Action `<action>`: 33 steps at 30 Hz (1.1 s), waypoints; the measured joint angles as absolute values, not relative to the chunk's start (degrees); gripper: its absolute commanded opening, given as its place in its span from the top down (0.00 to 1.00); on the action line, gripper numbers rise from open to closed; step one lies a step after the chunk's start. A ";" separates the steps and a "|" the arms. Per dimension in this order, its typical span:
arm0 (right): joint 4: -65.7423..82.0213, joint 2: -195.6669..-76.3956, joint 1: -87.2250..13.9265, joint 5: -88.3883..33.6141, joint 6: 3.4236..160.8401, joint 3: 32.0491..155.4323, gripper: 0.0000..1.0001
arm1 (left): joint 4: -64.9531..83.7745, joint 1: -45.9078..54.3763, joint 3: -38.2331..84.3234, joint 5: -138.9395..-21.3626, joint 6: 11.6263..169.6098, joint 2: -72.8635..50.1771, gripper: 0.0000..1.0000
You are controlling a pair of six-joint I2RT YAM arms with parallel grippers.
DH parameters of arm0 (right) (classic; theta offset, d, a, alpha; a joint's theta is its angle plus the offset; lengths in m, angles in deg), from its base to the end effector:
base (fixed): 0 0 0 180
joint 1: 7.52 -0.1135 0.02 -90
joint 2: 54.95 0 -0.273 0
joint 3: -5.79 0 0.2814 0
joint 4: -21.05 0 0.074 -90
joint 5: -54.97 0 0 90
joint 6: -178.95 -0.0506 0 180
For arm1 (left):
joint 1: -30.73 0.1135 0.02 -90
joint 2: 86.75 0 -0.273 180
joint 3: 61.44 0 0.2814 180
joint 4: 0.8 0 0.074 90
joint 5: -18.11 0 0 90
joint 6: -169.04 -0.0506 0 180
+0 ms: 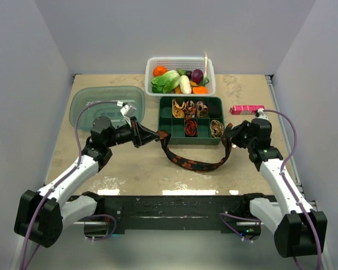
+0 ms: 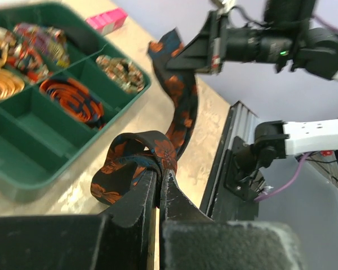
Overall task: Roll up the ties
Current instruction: Place the tie at the center of the board.
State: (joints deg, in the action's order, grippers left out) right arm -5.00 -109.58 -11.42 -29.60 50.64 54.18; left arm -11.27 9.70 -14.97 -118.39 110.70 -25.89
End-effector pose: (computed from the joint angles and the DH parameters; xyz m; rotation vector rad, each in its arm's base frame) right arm 0.2459 0.0216 0.2391 0.5899 2.0975 0.5285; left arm 0.2372 -0.1305 0.2746 0.5132 1.7275 -1.3370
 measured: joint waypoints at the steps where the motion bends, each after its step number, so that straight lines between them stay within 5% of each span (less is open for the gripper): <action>1: -5.00 -109.58 -11.34 -29.57 50.73 54.18 1.00 | -10.22 9.67 -15.52 -117.63 110.20 -25.82 1.00; 15: -1.57 -109.56 -11.21 -27.37 54.07 52.91 1.00 | -4.43 9.65 -17.99 -108.10 107.49 -29.98 1.00; 27: 4.11 -113.78 -11.21 -24.50 58.05 51.80 1.00 | 4.16 9.65 -24.55 -92.25 108.82 -48.53 1.00; 30: 4.70 -115.57 -11.18 -24.37 58.36 51.51 0.93 | 5.80 9.65 -25.38 -90.61 109.91 -47.94 1.00; 33: 4.72 -116.51 -11.21 -24.85 58.31 51.27 0.72 | 8.33 9.65 -26.62 -88.66 110.48 -48.25 1.00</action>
